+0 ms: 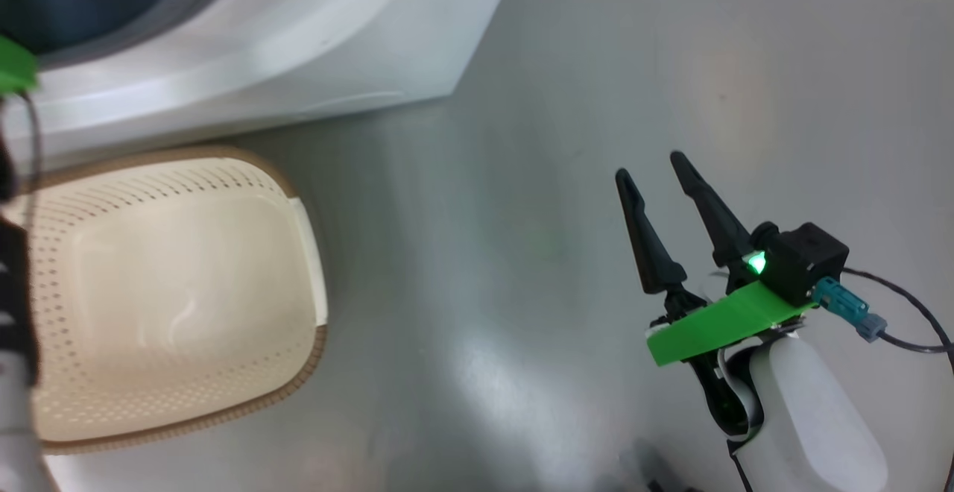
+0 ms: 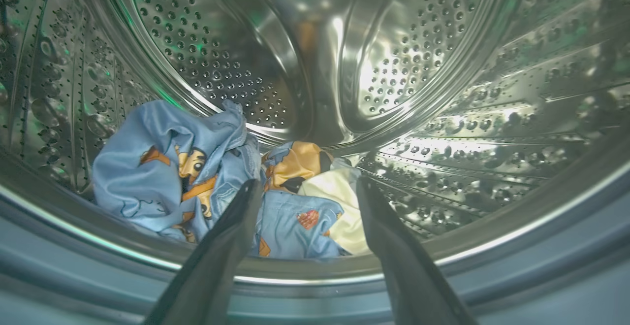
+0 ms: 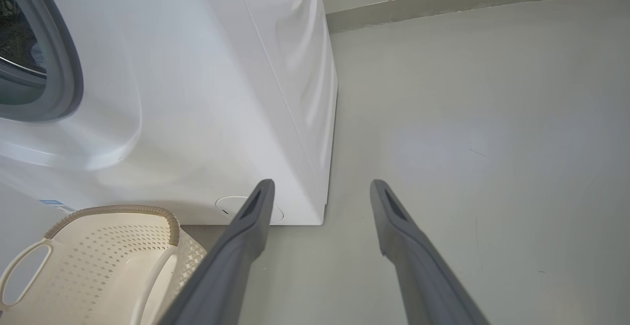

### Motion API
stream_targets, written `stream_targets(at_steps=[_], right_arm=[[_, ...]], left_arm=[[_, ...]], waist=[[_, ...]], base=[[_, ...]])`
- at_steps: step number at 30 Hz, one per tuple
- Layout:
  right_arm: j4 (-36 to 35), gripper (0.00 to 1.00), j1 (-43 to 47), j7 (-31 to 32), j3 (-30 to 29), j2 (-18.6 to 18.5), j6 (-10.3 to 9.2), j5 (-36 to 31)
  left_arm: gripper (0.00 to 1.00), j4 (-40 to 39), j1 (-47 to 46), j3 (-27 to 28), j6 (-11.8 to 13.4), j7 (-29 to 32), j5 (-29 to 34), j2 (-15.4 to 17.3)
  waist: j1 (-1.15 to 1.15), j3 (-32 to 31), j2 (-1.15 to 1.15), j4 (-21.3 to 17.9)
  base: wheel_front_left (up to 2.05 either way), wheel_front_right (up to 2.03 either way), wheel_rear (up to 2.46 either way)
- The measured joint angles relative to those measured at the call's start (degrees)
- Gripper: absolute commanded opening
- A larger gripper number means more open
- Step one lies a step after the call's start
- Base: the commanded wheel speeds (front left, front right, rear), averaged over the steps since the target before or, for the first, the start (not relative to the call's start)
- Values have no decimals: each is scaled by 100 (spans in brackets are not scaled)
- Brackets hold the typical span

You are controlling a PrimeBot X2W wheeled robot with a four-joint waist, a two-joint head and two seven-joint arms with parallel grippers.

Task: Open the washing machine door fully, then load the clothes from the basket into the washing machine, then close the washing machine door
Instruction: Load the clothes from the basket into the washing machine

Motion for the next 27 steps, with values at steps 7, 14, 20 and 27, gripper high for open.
stream_targets(at_steps=[7,14,20,27], right_arm=[[127,100,176,0,-98,-2,0,-51],[169,100,287,0,-108,-1,0,-51],[229,100,498,0,-133,-1,0,-51],[304,100,744,1,-149,0,0,-51]], left_arm=[[100,-645,933,16,30,-49,-65,-259],[100,-1238,1735,24,80,-51,-97,-435],[100,-1849,2592,160,131,-53,-93,-684],[100,-2557,3563,337,129,-55,178,-931]], waist=[[0,-422,0,153],[0,-842,0,250],[0,-1212,0,277],[0,-1676,0,296]], base=[[0,0,0],[0,0,0],[0,0,0],[0,0,0]])
